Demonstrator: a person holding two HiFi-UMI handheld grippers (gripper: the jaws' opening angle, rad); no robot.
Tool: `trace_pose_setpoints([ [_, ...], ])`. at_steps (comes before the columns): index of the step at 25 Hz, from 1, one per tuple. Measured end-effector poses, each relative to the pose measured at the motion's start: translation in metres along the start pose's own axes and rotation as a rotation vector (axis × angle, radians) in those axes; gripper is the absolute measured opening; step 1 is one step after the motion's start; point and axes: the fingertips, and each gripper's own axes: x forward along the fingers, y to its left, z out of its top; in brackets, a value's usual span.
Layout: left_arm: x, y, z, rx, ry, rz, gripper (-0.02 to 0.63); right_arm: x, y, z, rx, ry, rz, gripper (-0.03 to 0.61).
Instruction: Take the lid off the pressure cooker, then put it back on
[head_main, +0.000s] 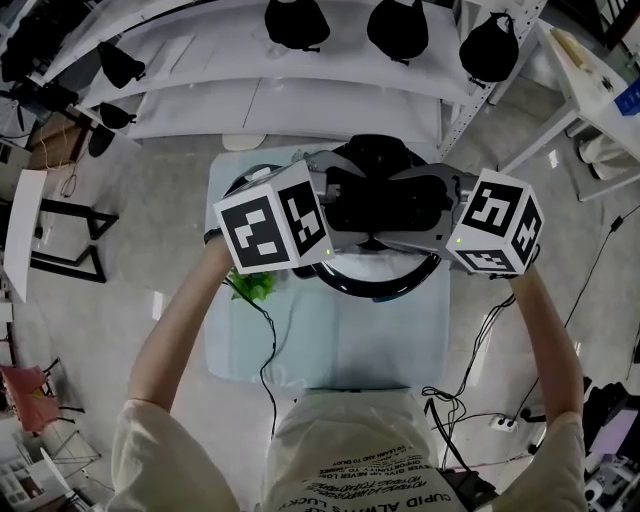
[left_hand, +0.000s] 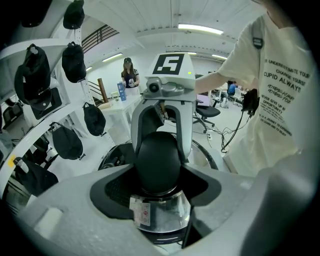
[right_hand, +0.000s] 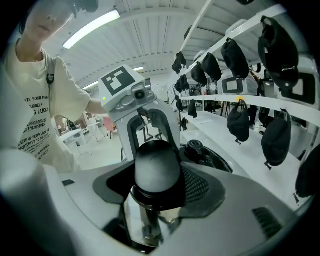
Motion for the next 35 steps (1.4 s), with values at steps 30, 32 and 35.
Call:
trace_pose_setpoints([
  [30, 0.016, 0.0, -0.015, -0.027, 0.019, -0.011, 0.278, 0.013, -0.005, -0.017, 0.022, 0.034, 0.037, 0.281],
  [32, 0.016, 0.001, -0.015, -0.028, 0.017, -0.01, 0.278, 0.013, -0.005, -0.017, 0.021, 0.032, 0.039, 0.28],
  [35, 0.017, 0.0, -0.014, -0.027, 0.015, -0.009, 0.278, 0.013, -0.005, -0.018, 0.022, 0.025, 0.04, 0.281],
])
